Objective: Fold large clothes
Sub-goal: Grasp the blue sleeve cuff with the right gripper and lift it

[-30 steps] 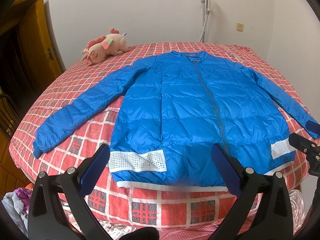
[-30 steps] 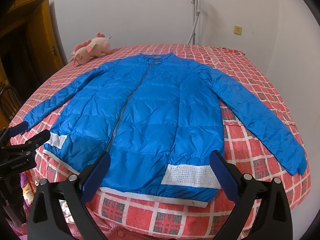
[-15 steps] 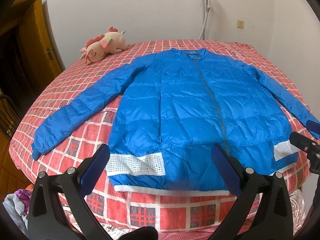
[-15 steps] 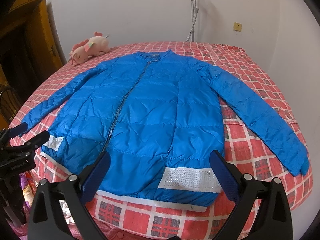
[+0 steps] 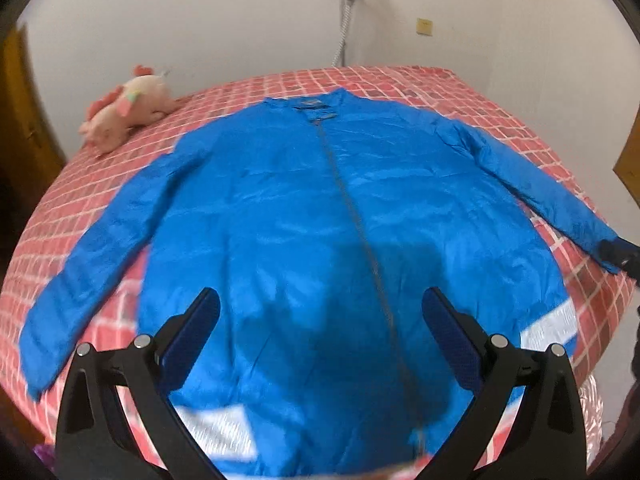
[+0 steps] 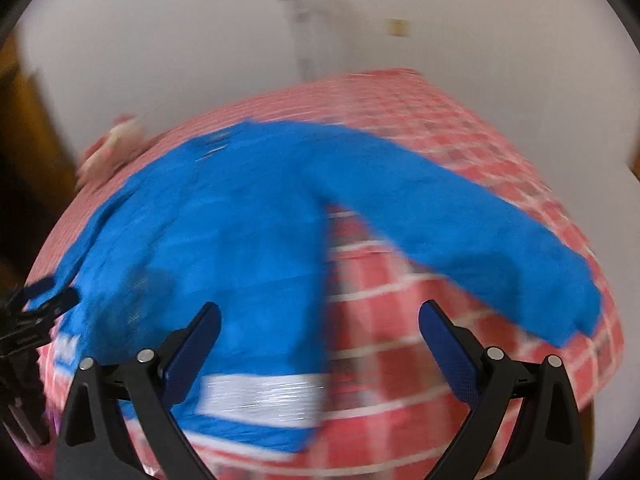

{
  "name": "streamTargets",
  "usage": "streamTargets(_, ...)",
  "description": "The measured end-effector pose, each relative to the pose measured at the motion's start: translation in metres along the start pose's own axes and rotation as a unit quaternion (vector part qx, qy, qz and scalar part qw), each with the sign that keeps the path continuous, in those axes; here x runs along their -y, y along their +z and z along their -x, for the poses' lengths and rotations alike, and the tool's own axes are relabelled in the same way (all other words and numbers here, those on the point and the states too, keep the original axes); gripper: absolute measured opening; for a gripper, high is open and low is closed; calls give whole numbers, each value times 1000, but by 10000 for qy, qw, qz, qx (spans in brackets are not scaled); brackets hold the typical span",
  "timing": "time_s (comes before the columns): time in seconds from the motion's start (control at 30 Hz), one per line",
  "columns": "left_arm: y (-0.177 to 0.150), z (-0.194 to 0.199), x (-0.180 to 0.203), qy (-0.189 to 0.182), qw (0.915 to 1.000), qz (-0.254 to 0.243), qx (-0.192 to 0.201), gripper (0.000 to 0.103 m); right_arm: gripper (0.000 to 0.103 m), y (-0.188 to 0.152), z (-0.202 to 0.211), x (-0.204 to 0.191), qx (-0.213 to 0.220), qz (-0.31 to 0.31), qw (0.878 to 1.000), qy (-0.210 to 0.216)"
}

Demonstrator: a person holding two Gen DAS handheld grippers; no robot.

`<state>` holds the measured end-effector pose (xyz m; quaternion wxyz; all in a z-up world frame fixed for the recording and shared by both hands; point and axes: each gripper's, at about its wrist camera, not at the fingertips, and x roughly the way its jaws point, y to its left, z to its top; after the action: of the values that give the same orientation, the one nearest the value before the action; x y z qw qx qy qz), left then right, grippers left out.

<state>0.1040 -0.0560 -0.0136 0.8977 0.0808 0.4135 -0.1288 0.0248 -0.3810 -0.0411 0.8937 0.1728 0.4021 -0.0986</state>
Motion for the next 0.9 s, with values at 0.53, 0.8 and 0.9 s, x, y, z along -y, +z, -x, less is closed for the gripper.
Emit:
streamTargets(0.53, 48, -75, -6, -216, 9995, 160, -134, 100, 99, 8, -41, 226, -790, -2446, 9639, -699)
streamTargets(0.8, 52, -78, -20, -174, 9993, 330, -39, 100, 40, 19, -48, 220, -703, -2382, 9671, -561)
streamTargets(0.9, 53, -77, -22, -231, 9991, 361, -2, 100, 33, 30, -37, 209, -530, -2296, 9703, -550)
